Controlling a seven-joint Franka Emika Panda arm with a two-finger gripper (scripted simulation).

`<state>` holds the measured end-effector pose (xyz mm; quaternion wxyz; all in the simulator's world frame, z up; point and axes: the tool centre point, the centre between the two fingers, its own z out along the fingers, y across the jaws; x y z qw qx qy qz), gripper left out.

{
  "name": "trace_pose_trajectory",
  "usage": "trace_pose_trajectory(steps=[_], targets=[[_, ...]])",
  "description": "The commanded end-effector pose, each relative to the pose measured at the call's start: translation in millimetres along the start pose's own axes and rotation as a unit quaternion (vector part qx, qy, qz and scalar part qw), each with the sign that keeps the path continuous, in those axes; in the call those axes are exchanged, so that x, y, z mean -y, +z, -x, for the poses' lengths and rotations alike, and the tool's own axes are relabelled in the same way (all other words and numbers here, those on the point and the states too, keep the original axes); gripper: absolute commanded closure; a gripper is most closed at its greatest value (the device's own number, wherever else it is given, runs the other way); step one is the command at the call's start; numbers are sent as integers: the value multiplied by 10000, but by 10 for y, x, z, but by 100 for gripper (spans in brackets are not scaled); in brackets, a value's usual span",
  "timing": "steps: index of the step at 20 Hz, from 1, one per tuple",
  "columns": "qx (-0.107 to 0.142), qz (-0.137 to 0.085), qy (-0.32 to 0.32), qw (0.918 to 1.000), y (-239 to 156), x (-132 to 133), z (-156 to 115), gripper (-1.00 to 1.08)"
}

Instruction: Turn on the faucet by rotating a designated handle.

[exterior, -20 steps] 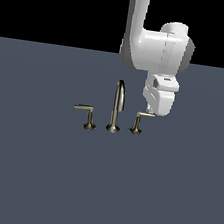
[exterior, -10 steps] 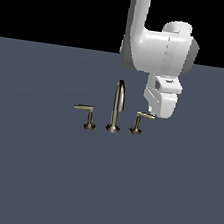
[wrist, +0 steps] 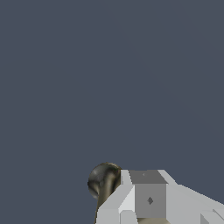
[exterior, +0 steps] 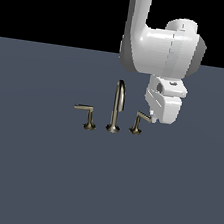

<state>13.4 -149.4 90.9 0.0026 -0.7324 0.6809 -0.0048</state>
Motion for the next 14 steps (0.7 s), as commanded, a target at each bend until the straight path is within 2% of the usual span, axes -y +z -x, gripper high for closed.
trace_pose_trajectory(steps=[1, 14], targets=[[3, -1, 4, 10000, -1, -2, -2, 108], [16, 48, 10, 10000, -6, -281, 386, 108]])
